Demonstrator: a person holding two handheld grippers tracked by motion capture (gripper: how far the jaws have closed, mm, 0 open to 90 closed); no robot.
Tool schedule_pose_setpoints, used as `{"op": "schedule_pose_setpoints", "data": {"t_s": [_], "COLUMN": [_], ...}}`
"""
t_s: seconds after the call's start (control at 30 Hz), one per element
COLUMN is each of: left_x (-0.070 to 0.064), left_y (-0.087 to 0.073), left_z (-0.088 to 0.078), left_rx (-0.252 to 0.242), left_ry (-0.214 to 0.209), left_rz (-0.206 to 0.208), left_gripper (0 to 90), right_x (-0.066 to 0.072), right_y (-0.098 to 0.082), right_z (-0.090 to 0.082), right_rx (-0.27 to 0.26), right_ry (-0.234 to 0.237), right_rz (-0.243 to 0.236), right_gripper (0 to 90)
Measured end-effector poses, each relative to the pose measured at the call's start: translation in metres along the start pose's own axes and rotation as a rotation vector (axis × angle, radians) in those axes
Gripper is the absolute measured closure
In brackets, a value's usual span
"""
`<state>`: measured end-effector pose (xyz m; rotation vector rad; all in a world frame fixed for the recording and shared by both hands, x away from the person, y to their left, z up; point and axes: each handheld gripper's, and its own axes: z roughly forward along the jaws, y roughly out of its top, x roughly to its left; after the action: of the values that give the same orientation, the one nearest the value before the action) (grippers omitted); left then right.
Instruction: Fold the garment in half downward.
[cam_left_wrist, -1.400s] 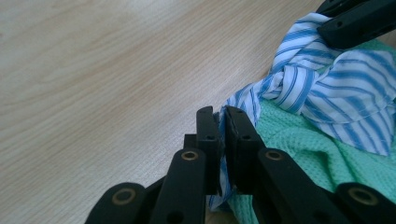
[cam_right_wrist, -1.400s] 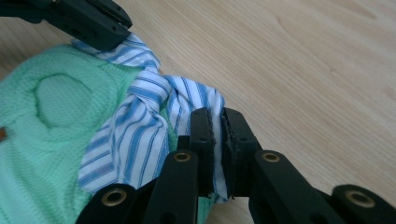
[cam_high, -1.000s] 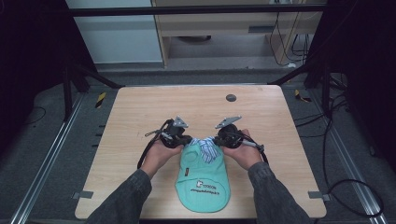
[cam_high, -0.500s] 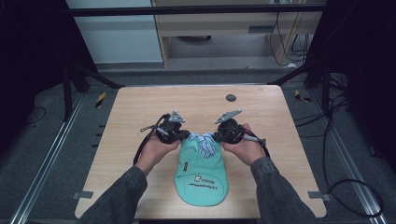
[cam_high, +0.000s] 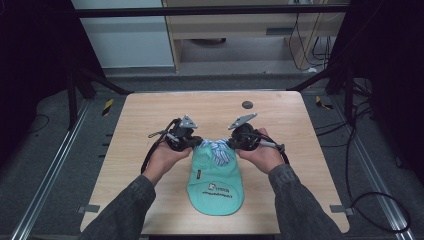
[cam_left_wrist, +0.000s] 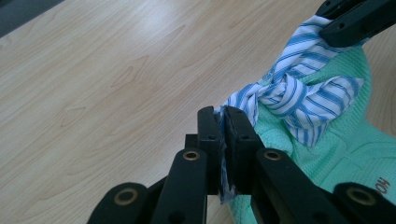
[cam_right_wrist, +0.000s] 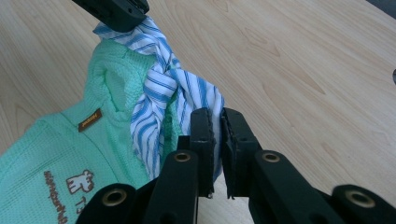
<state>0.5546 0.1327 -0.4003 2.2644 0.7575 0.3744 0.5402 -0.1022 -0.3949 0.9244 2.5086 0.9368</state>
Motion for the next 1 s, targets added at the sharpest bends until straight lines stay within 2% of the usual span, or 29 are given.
{"op": "schedule_pose_setpoints", "data": {"t_s": [0.67,0.87,1.0], "left_x": [0.009,0.011,0.014], "left_y": [0.011,0.014,0.019], "left_z": [-0.008,-0.011,-0.015], "left_rx": [-0.011,-0.013,-0.027], "left_ry": [0.02,0.043,0.053], "left_rz": [0.008,0.019,0.016], "left_gripper": [86.0,86.2,86.2], "right_x": [-0.003,-0.003,-0.003], "right_y": [0.017,0.021,0.027], "right_z": [-0.008,-0.007,-0.008], "right_rx": [-0.009,-0.01,-0.019], "right_ry": [-0.034,-0.039,-0.059], "right_rz": [-0.045,-0.05,-0.06], "right_gripper": [84.6,84.9,84.8]}}
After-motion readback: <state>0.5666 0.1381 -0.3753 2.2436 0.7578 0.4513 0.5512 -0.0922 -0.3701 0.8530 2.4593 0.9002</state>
